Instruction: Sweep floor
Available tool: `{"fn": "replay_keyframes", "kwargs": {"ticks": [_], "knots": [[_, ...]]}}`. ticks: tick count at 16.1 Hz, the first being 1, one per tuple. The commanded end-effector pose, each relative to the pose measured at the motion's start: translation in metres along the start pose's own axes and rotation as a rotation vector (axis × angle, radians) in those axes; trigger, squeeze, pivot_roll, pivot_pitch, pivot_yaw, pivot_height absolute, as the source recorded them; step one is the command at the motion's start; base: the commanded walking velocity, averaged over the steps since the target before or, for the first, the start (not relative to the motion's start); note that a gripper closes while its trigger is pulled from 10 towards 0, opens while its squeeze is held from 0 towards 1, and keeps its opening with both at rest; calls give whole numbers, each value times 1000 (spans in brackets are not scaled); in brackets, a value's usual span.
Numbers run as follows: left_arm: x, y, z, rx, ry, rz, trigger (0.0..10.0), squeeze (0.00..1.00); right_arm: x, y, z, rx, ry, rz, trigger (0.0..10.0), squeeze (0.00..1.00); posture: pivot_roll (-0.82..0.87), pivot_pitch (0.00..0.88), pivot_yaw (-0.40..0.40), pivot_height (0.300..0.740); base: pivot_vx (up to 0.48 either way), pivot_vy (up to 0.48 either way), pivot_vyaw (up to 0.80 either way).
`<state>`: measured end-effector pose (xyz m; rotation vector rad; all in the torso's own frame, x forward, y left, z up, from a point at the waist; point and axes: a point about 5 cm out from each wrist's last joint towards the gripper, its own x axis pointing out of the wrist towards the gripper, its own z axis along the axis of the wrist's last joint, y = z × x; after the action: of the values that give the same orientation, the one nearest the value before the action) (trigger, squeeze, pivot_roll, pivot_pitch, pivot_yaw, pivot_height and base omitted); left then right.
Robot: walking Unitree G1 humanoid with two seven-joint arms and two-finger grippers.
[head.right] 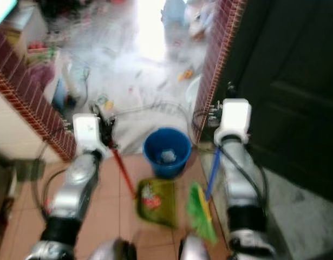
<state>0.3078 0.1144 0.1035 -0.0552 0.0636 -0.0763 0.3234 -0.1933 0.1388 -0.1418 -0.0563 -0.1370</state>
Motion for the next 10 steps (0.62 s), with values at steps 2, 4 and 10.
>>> {"fn": "replay_keyframes", "kwargs": {"ticks": [2, 4, 10], "knots": [[1, 13, 13, 12, -50, 46, 10000, 0, 2, 5, 6, -7, -28, 17, 10000, 0, -132, 65, 27, 740, 0, 0, 0], [1, 17, 14, 0, -48, 70, 10000, 0, 2, 5, 6, -11, -28, 17, 10000, 0, -132, 65, 25, 740, 0, 0, 0], [-8, 36, 33, 5, -92, 160, 10000, 0, 3, 3, 6, -26, -31, 18, 10000, 0, -130, 67, 25, 740, 0, 0, 0]]}}
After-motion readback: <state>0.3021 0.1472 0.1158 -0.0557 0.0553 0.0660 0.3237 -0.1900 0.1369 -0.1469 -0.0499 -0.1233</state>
